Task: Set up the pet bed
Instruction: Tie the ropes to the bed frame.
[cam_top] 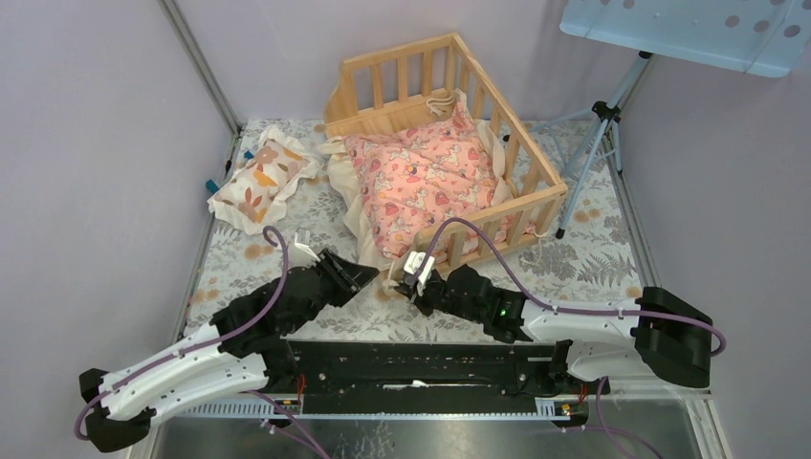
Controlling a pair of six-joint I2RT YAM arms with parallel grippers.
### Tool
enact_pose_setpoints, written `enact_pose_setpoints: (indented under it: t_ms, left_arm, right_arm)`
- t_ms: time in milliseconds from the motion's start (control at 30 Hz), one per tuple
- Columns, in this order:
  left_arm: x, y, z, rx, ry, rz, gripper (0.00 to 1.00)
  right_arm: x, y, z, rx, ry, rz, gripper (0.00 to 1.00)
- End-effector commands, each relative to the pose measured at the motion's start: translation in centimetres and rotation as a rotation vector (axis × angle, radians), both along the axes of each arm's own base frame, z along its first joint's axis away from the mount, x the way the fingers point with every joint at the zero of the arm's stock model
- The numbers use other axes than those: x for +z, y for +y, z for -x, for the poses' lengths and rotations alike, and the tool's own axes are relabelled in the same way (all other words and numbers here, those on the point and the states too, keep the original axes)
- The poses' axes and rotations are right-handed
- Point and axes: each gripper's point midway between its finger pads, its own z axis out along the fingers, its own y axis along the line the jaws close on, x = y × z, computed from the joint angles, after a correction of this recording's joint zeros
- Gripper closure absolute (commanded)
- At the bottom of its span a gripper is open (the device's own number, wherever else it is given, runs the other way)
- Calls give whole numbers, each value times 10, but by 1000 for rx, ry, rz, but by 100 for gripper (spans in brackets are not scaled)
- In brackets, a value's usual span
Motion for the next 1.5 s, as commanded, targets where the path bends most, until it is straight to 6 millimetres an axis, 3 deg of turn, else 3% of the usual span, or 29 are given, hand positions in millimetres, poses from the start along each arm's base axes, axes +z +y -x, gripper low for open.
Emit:
enact_pose_setpoints:
  t_ms: [0, 300, 533, 900, 1067, 1300, 1467]
  left_arm:
    - [25, -3, 1, 3, 8, 77, 72]
    - [16, -7, 5, -3, 48, 106, 73]
    - [20, -20, 9, -59, 48, 131, 75]
    - [-7, -32, 31, -190, 110, 126, 100]
    - [-15, -41, 35, -236, 115, 102, 100]
    - [-49, -28, 28, -151, 167, 33, 100]
    - [-56, -11, 21, -73, 163, -7, 100]
  right_arm:
    - [27, 12, -6, -1, -20, -85, 99]
    - [29, 15, -8, -8, -21, -92, 98]
    - [29, 20, -7, 8, -15, -90, 97]
    - [27, 17, -8, -3, -14, -87, 97]
    - [24, 17, -9, -7, -11, -82, 97]
    - [23, 16, -9, -13, -12, -78, 97]
    - [23, 16, -10, -17, -12, -77, 96]
